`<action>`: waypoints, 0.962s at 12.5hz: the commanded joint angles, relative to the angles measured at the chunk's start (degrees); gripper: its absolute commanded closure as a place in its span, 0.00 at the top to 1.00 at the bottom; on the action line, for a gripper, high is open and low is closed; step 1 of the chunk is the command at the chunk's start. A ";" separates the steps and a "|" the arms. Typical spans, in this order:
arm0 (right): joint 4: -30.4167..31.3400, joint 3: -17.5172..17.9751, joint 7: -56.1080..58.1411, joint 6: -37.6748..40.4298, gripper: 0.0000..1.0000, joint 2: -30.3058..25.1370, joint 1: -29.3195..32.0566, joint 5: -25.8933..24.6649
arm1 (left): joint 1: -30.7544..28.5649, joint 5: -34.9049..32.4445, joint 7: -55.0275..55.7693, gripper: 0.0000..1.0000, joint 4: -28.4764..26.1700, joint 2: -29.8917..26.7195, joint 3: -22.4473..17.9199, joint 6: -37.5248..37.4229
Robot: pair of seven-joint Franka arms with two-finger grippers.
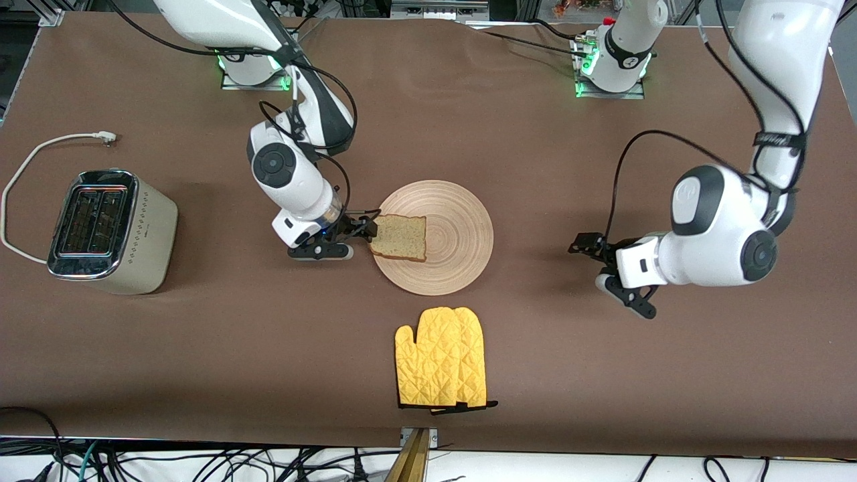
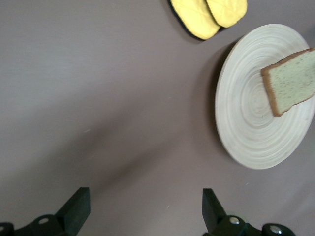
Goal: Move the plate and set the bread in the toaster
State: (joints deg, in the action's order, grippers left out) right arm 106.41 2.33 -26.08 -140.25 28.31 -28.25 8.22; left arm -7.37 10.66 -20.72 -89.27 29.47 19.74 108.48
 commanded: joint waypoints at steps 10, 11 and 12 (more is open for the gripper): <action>0.29 -0.04 -5.03 -4.95 0.57 3.42 -1.99 4.62 | 6.74 -12.77 24.30 1.00 -5.74 -28.86 -13.22 -16.82; 0.29 -0.04 -5.03 -5.04 0.53 3.51 -1.99 4.62 | 6.93 -12.16 25.19 1.00 -5.74 -28.86 -13.41 -14.98; 0.29 -0.04 -5.03 -5.04 0.47 3.59 -1.99 4.62 | 6.85 -12.07 25.20 1.00 -5.39 -28.42 -13.93 -14.53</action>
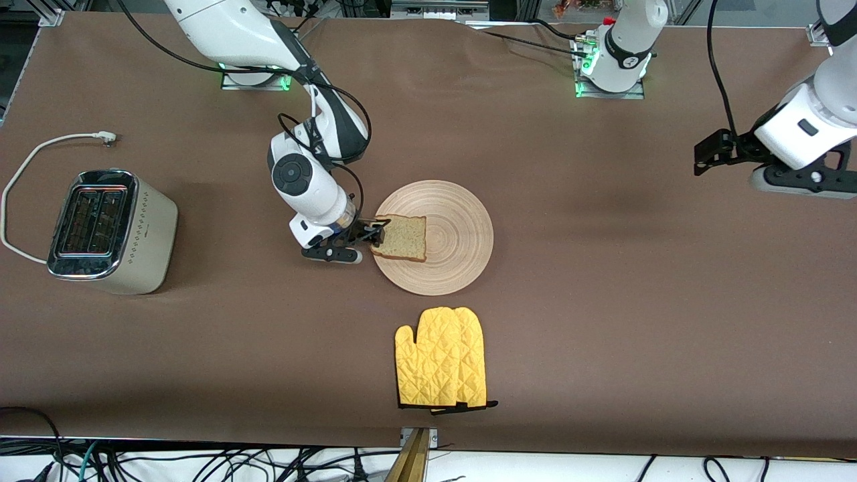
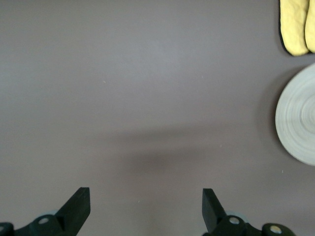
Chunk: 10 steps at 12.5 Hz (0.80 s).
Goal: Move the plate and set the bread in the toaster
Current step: 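Grasp the bread slice on the plate with the right gripper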
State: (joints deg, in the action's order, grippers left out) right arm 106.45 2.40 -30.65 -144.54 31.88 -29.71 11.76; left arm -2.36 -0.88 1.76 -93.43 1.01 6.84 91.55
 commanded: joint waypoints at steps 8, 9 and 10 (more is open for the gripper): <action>0.25 -0.12 -0.55 -0.92 0.00 0.02 -0.61 1.68 | 1.39 -0.53 2.80 1.00 1.32 1.10 -1.12 1.79; 0.16 -0.12 -0.55 -0.66 0.00 0.02 -1.13 1.77 | 1.48 -0.61 2.90 1.00 2.19 1.27 -1.04 1.79; -0.10 -0.12 -0.38 -0.31 0.00 -0.15 -1.31 1.77 | 1.48 -0.61 2.81 1.00 2.28 1.36 -0.95 1.79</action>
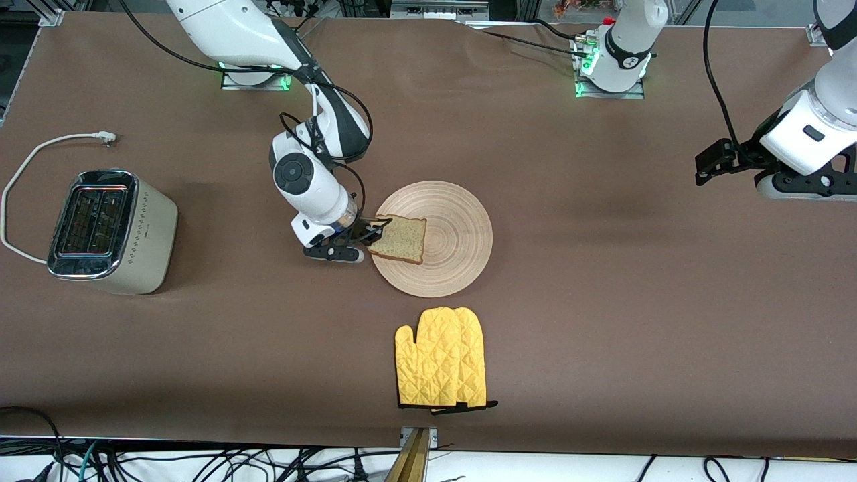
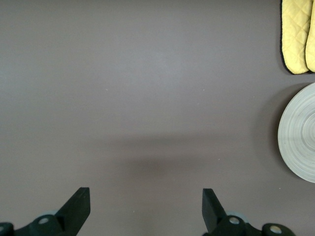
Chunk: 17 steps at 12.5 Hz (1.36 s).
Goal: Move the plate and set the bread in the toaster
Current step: 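Grasp the bread slice on the plate with the right gripper, then lift the bread with the right gripper and carry it over the toaster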
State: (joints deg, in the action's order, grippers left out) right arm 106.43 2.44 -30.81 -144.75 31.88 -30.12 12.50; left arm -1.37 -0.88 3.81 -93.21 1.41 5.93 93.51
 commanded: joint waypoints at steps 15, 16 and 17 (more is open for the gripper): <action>-24.15 -8.04 10.73 50.50 0.00 -7.44 -0.64 -18.29 | 0.41 -0.62 0.23 1.00 3.38 1.23 0.13 -2.72; -24.68 -10.50 15.47 52.36 0.00 -7.88 -0.64 -19.69 | 0.41 -0.62 0.32 1.00 3.47 1.23 0.13 -2.81; -24.77 -13.40 20.57 54.11 0.00 -8.50 -0.64 -21.71 | 0.41 -0.62 0.23 1.00 3.47 1.23 0.13 -2.89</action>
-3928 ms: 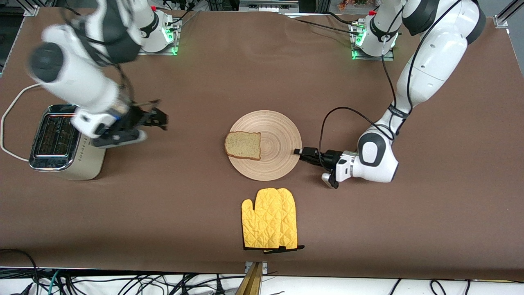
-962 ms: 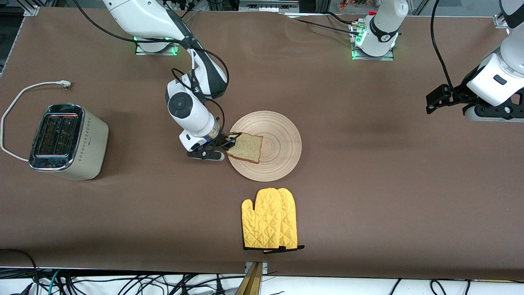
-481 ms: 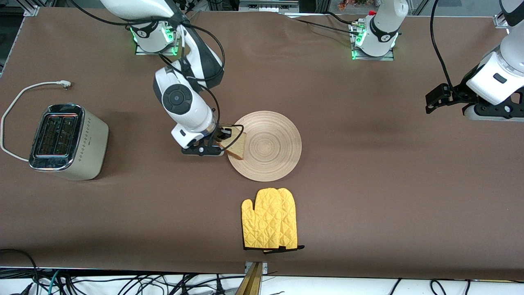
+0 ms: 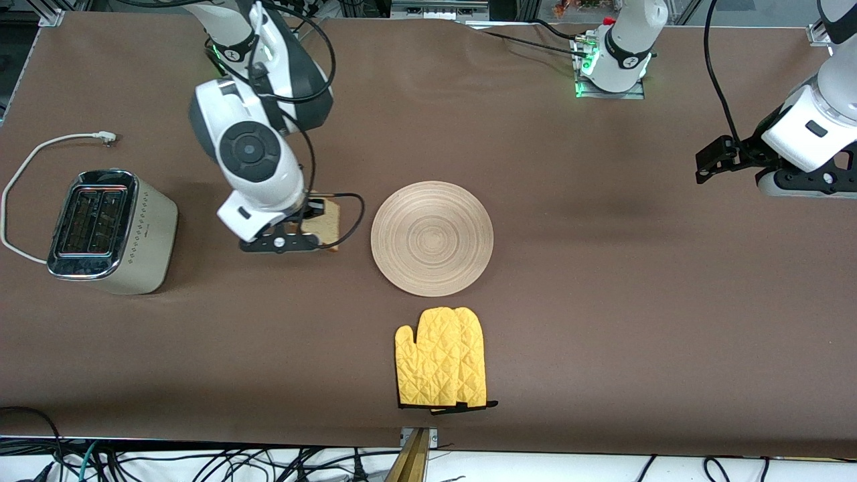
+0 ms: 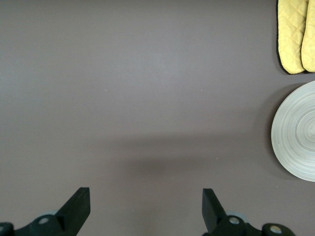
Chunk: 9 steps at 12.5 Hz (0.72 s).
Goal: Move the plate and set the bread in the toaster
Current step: 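Lift the bread with the right gripper and carry it over the toaster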
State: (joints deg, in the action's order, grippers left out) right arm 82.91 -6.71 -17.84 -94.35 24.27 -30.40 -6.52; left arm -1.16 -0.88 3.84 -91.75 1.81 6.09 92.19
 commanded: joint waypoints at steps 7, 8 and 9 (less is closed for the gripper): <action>-1.26 -24.47 36.63 5.67 0.00 -2.48 -0.36 -9.45 | 0.37 -0.62 0.73 1.00 2.02 0.83 0.06 -1.57; -1.26 -26.40 39.00 5.67 0.00 -2.48 -0.36 -10.78 | 0.37 -0.62 0.73 1.00 2.02 0.83 0.06 -1.57; -1.26 -28.42 41.20 5.67 0.00 -2.48 -0.36 -10.96 | 0.37 -0.62 0.73 1.00 2.02 0.83 0.06 -1.57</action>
State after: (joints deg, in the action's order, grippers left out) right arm 81.64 -32.59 19.86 -89.78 22.47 -30.00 -15.88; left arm -1.13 -0.88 3.90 -91.62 1.85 6.15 92.01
